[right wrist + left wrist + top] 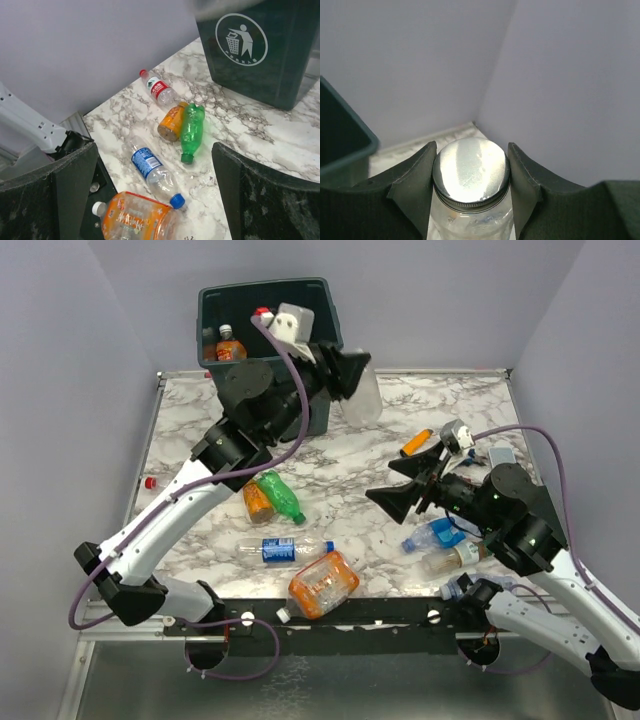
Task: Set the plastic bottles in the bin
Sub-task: Pick up the plastic bottle at the center of the board, then place the plastic bottle in the trash bin.
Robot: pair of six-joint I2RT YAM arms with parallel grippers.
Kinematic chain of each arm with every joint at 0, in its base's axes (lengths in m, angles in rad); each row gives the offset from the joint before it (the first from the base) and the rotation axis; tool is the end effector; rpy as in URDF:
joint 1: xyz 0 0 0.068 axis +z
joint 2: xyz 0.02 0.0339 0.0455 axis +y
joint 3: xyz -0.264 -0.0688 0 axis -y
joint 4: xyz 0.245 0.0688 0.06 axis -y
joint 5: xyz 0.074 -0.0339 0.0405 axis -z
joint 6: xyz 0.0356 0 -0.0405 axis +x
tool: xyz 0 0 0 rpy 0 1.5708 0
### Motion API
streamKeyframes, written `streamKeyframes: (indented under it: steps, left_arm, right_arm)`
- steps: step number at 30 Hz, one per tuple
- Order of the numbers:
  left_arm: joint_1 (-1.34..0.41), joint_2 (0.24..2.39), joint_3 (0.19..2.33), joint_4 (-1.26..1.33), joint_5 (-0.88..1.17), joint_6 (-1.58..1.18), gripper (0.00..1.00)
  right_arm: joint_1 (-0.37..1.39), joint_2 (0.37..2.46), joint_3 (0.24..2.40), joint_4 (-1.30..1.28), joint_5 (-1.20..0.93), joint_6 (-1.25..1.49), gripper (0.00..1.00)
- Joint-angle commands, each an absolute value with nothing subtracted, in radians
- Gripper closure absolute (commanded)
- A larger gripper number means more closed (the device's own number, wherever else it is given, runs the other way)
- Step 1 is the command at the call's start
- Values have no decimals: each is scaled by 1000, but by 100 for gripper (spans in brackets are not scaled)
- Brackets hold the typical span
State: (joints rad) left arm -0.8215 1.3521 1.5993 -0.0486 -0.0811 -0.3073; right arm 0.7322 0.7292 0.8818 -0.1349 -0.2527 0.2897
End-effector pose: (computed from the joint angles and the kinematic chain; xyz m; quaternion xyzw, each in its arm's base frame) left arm 0.2016 -0.2125 0.5109 0.1306 0.6202 -0.3918 0.6669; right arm 0.1165 0.1167 0.3879 -0.2403 0.6586 0.4231 0.5741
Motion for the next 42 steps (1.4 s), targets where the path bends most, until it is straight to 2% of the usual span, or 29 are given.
streamKeyframes:
  steps: [1,4,7,12,17,26,42]
  left_arm:
    - [-807,1394,1762,40,-338,-87,100]
    - [-790,1433,1826,126,-449,38,100]
    - [-726,1501,1914,164,-474,74,100]
    - [-537,1620,1991,228,-429,-78,100]
    - [-440,1725,2001,310,-391,-169,100]
    - [-428,1848,2001,314,-265,-154,100]
    - [-427,1930,1985,112,-242,-75,100]
  right_arm:
    - [737,680,888,-217,-277,299,0]
    - [737,650,865,-226,-218,289,0]
    - [737,631,845,-245,-83,307,0]
    - [736,623,832,-282,43,330,0]
    - [737,611,816,-338,76,349,0]
    - [738,520,717,-308,103,377,0]
    - [737,555,728,-313,142,280,0]
